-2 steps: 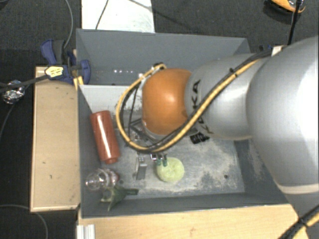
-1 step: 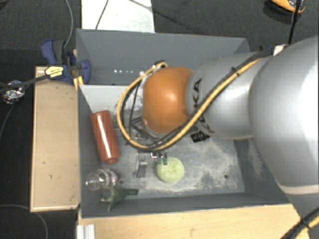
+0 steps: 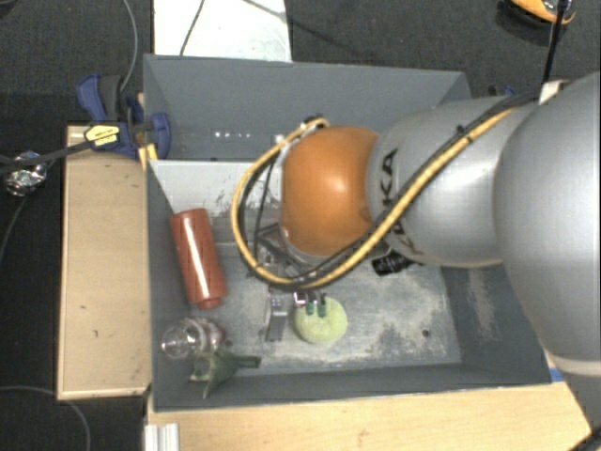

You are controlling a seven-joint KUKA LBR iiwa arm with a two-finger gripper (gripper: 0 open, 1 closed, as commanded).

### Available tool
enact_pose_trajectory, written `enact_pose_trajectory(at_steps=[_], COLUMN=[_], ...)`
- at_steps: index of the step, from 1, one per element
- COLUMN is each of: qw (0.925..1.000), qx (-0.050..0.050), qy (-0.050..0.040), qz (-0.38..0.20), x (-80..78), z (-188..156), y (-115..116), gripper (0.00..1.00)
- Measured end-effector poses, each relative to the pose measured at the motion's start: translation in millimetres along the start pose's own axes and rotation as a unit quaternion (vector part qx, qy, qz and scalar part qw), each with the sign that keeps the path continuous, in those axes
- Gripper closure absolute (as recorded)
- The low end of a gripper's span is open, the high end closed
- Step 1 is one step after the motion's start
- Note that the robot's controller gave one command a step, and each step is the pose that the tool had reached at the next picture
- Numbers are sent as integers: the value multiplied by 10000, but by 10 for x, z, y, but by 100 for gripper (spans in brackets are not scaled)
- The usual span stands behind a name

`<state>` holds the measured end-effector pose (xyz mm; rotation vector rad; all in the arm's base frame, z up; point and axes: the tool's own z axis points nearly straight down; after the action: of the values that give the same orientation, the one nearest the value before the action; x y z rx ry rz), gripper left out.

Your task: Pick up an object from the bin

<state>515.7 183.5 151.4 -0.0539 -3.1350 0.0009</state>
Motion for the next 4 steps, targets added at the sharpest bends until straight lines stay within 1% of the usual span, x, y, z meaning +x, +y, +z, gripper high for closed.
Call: enact_pose_trajectory(at_steps=[1,2,3,4], qw=[9998,9965,9969,9936], qx=[-17,3,-19,11], qy=[-37,-18,-31,-43], qz=[-180,-832,-782,-1126], x=[52,209,67,-26], z=[9,222,189,356], y=[-464,-784,-1193,-1385], gripper=[0,0,0,0])
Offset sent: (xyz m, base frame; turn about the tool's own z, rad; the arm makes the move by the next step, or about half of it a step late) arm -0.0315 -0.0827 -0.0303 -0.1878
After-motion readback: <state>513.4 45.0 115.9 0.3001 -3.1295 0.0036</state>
